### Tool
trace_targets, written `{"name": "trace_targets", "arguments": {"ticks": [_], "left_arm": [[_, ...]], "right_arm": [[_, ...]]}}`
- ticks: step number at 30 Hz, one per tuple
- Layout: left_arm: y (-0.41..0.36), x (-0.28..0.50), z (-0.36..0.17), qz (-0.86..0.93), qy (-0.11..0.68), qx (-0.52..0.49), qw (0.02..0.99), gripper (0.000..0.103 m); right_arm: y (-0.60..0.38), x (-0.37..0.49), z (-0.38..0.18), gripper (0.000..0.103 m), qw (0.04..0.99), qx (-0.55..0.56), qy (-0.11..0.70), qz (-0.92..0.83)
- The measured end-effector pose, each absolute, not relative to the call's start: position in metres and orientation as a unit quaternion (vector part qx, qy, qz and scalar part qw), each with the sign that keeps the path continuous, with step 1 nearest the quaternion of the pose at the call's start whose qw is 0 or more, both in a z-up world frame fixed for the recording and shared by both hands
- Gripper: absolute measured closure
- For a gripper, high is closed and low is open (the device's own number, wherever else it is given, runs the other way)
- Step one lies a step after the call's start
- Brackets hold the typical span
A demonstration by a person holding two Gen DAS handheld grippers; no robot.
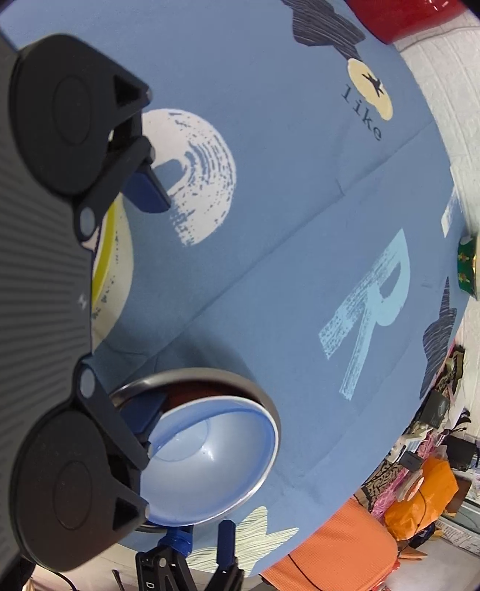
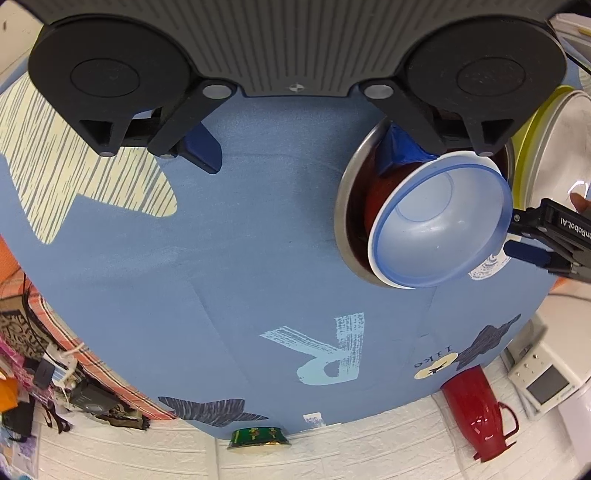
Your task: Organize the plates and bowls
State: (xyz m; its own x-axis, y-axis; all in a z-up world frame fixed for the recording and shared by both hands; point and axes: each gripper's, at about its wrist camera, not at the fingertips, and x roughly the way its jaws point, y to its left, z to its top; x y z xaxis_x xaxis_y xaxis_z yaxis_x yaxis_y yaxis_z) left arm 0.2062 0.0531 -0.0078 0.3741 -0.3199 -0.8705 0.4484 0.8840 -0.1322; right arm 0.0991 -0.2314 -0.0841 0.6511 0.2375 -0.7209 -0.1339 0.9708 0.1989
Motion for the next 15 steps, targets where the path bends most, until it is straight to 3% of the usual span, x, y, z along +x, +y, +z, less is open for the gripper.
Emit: {"name": "trace_targets", "arguments": {"ticks": [8, 15], "left_arm": [[0.06, 0.196, -0.012, -0.222, 0.49, 0.033, 0.843, 0.001], [0.058, 0.191, -0.011, -0.21, 0.477, 0.04, 0.853, 0.001]], "right_arm": [[-0.236, 0.099, -0.089, 0.017, 0.908, 0.083, 0.397, 0.1], [-0.22, 0.099, -0.082, 0.016, 0.924, 0.007, 0.376, 0.076]]}}
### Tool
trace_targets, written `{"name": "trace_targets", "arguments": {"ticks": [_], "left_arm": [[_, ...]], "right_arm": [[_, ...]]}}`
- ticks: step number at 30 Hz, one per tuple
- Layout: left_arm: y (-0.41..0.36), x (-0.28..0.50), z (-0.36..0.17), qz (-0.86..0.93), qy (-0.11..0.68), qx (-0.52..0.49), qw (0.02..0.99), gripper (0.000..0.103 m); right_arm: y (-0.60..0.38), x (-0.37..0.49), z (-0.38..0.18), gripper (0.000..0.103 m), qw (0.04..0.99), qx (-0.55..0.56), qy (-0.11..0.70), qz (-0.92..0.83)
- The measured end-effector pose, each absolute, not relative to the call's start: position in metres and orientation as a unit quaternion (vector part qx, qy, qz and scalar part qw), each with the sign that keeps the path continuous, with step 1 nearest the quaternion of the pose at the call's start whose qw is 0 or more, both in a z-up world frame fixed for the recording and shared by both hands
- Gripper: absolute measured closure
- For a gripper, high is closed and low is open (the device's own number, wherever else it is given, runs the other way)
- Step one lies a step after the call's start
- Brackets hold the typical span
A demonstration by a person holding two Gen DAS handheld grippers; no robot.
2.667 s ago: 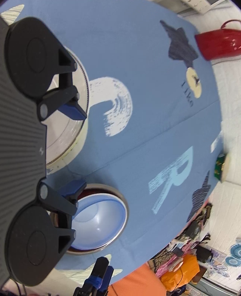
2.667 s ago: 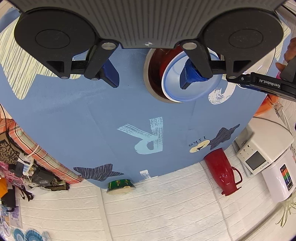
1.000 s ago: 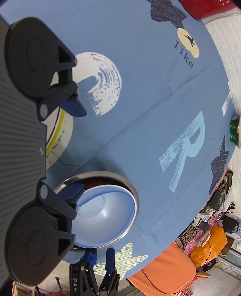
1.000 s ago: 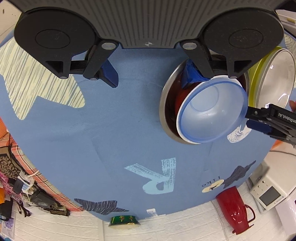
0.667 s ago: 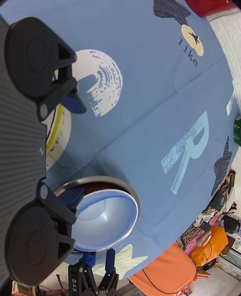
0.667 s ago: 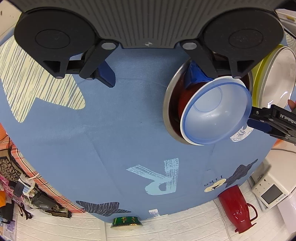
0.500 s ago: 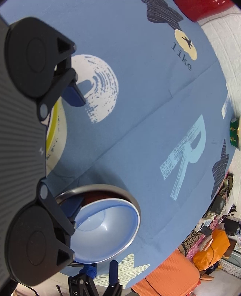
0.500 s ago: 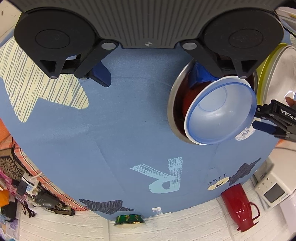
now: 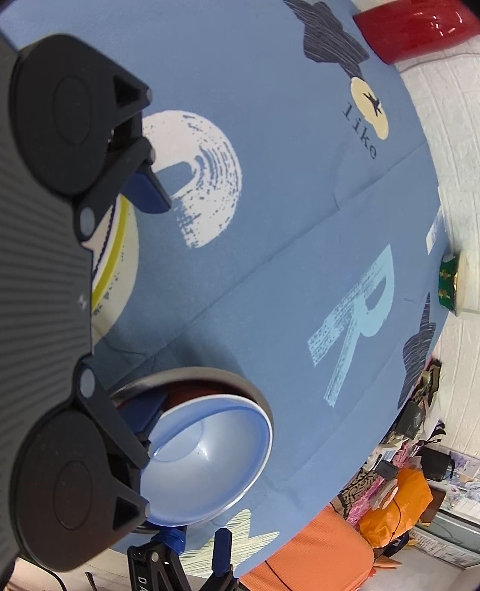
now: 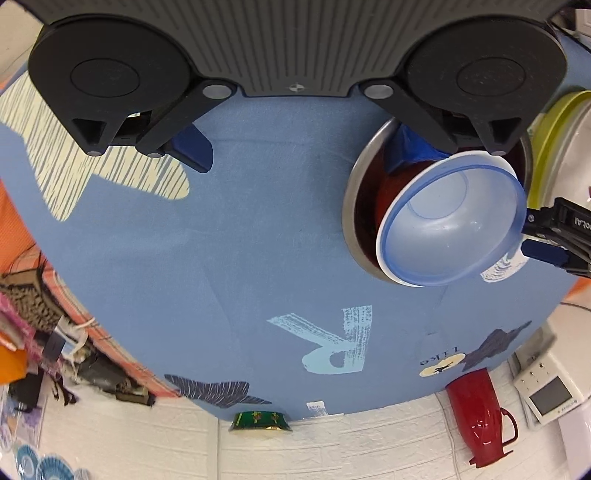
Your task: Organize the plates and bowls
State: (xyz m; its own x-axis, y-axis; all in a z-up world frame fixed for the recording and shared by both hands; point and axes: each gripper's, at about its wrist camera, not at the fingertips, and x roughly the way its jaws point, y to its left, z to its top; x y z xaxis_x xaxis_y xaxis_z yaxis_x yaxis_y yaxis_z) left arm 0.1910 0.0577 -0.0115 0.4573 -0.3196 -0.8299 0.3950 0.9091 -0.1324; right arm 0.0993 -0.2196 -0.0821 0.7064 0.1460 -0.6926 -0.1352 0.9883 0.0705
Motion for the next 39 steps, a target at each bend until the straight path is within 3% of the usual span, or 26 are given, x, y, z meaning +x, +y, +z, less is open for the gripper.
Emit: {"name": "trace_targets", "arguments": {"ticks": [14, 20, 23, 24, 26, 27, 28, 30, 31, 32, 39], "left_arm": [[0.068, 0.223, -0.022, -0.194, 0.5, -0.043, 0.843, 0.002], [0.063, 0.218, -0.019, -0.209, 0.498, -0.023, 0.842, 0.005], [0.066, 0.217, -0.019, -0.225, 0.5, -0.044, 0.835, 0.016], [0.068, 0.215, -0.019, -0.233, 0.499, -0.054, 0.833, 0.023], [0.068, 0.208, -0.018, -0.248, 0.496, -0.068, 0.829, 0.032], [0.067, 0.204, -0.017, -0.254, 0.49, -0.072, 0.831, 0.04], [0.066, 0.199, -0.016, -0.256, 0.485, -0.079, 0.833, 0.05], [0.063, 0.194, -0.014, -0.255, 0.478, -0.091, 0.836, 0.061], [0.063, 0.193, -0.013, -0.258, 0.478, -0.101, 0.834, 0.075], [0.061, 0.191, -0.012, -0.261, 0.478, -0.108, 0.832, 0.078], [0.059, 0.179, -0.011, -0.239, 0.464, -0.116, 0.845, 0.08]], "right_arm": [[-0.23, 0.154, -0.088, 0.017, 0.925, 0.041, 0.37, 0.079], [-0.218, 0.139, -0.081, 0.023, 0.939, -0.03, 0.335, 0.077], [-0.221, 0.14, -0.081, 0.03, 0.938, -0.017, 0.335, 0.087], [-0.222, 0.138, -0.081, 0.037, 0.938, -0.009, 0.333, 0.092], [-0.218, 0.133, -0.08, 0.06, 0.939, 0.007, 0.326, 0.106], [-0.214, 0.13, -0.079, 0.076, 0.941, 0.01, 0.322, 0.109], [-0.208, 0.127, -0.078, 0.085, 0.944, 0.0, 0.314, 0.105], [-0.2, 0.123, -0.079, 0.091, 0.947, -0.002, 0.304, 0.099], [-0.202, 0.123, -0.08, 0.092, 0.947, 0.01, 0.305, 0.098], [-0.205, 0.123, -0.08, 0.092, 0.946, 0.025, 0.308, 0.098], [-0.211, 0.124, -0.084, 0.093, 0.939, 0.084, 0.318, 0.097]]}}
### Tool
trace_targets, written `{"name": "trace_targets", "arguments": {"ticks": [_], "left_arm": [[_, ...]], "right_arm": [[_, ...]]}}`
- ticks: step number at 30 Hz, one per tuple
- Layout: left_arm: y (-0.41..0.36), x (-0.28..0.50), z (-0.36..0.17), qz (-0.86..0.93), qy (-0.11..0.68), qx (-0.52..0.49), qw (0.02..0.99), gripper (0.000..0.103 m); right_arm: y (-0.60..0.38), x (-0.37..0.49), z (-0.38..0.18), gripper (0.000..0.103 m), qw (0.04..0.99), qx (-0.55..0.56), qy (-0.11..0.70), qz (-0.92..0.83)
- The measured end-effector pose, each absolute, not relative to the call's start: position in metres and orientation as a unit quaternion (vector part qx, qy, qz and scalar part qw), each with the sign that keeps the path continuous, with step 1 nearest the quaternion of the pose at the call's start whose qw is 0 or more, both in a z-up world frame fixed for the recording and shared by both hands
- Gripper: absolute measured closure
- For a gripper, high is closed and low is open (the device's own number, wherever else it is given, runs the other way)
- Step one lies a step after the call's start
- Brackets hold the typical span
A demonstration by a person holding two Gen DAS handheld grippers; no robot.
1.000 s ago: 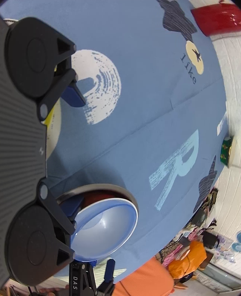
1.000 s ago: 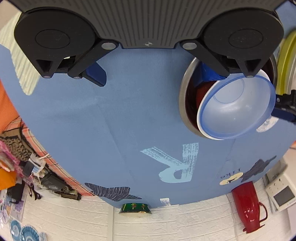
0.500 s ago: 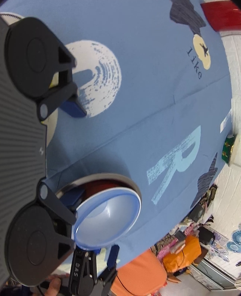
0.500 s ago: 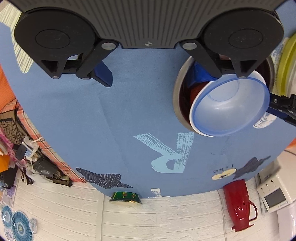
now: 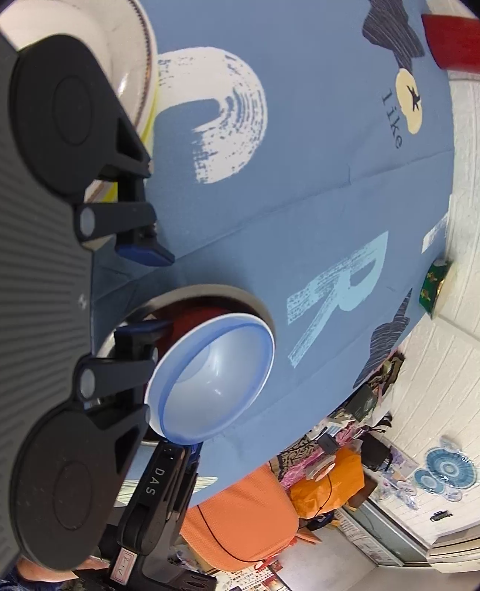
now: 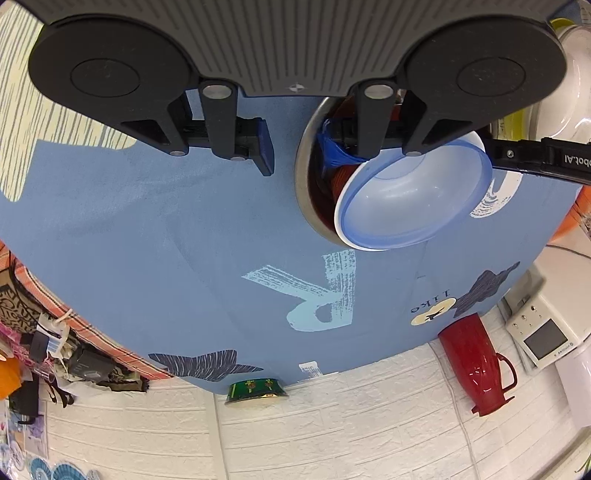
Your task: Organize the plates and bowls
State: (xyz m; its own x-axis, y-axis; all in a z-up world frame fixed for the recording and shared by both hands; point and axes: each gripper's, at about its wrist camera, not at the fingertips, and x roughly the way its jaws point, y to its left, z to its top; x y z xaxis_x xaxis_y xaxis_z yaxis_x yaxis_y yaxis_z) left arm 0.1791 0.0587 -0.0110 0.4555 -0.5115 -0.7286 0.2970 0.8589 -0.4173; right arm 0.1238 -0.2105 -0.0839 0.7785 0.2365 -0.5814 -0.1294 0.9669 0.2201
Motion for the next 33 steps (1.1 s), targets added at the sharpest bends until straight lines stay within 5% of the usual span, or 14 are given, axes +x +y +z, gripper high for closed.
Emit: {"name": "trace_targets", "arguments": {"ticks": [30, 32, 33], "left_arm": [[0.062, 0.179, -0.011, -0.273, 0.457, -0.162, 0.831, 0.076], [0.07, 0.177, -0.005, -0.267, 0.448, -0.156, 0.839, 0.071], [0.074, 0.177, -0.001, -0.259, 0.447, -0.148, 0.843, 0.058]], "right_arm": [[-0.207, 0.138, -0.08, 0.091, 0.927, 0.095, 0.331, 0.149], [-0.208, 0.141, -0.079, 0.09, 0.926, 0.093, 0.334, 0.146], [-0.208, 0.143, -0.079, 0.089, 0.926, 0.09, 0.336, 0.146]]}}
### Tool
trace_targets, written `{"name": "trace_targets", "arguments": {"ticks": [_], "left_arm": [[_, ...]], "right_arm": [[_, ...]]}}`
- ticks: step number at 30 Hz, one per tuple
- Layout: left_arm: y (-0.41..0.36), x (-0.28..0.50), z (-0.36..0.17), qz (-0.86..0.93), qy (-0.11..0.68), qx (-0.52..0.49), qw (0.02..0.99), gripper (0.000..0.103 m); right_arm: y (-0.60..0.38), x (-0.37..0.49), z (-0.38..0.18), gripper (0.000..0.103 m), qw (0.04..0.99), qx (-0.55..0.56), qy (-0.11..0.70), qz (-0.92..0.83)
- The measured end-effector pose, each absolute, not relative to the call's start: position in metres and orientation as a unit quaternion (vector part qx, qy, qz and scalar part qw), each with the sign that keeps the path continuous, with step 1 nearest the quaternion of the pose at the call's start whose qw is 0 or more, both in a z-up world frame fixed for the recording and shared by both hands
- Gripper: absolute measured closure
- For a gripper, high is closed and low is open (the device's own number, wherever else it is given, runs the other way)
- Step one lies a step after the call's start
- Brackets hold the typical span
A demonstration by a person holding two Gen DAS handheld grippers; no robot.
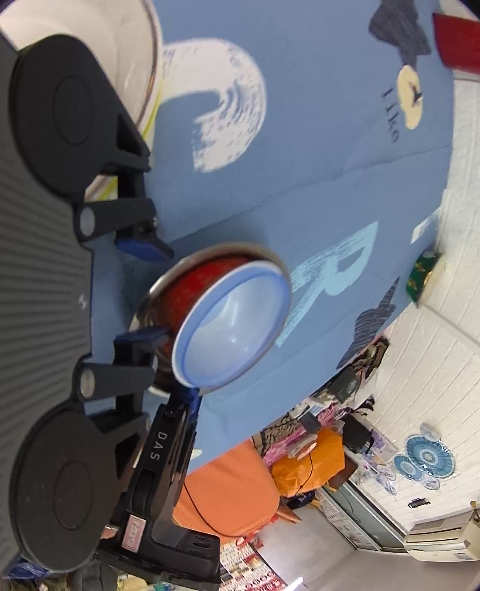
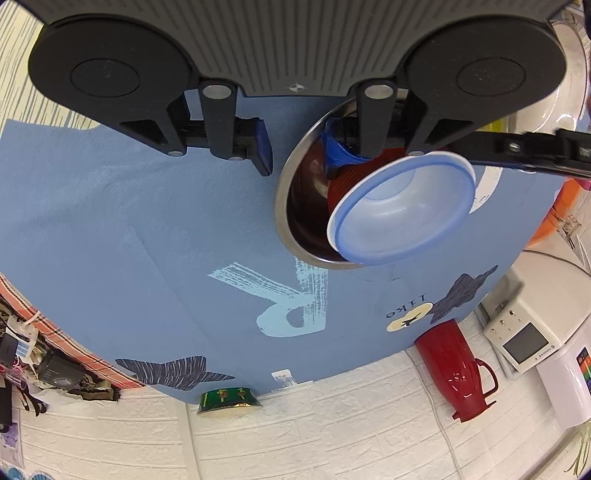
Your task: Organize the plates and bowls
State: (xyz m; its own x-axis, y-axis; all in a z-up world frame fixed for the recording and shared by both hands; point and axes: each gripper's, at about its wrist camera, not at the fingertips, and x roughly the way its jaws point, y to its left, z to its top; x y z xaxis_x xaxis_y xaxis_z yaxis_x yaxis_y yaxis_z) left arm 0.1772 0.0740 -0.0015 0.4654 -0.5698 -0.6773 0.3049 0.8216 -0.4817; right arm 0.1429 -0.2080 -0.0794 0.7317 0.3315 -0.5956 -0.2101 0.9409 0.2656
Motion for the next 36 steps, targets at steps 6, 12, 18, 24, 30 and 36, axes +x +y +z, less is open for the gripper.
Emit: {"name": "trace_targets", "arguments": {"ticks": [6, 12, 18, 24, 30, 36], "left_arm": [[0.085, 0.192, 0.002, -0.241, 0.452, -0.138, 0.848, 0.025], [0.086, 0.203, -0.008, -0.204, 0.46, -0.17, 0.847, 0.023], [0.09, 0.205, -0.001, -0.212, 0.449, -0.176, 0.85, 0.024], [0.109, 0.208, 0.021, -0.189, 0.429, -0.169, 0.867, 0.011], [0.101, 0.219, 0.011, -0.182, 0.463, -0.108, 0.861, 0.011], [0.095, 0.225, 0.001, -0.168, 0.471, -0.088, 0.861, 0.009]], "right_arm": [[-0.204, 0.147, -0.079, 0.086, 0.927, 0.072, 0.339, 0.14], [-0.203, 0.152, -0.08, 0.081, 0.925, 0.054, 0.347, 0.144], [-0.206, 0.157, -0.083, 0.075, 0.92, 0.065, 0.357, 0.149], [-0.207, 0.158, -0.084, 0.064, 0.922, 0.052, 0.354, 0.147], [-0.208, 0.159, -0.084, 0.058, 0.921, 0.048, 0.359, 0.142], [-0.208, 0.161, -0.084, 0.051, 0.921, 0.035, 0.366, 0.131]]}}
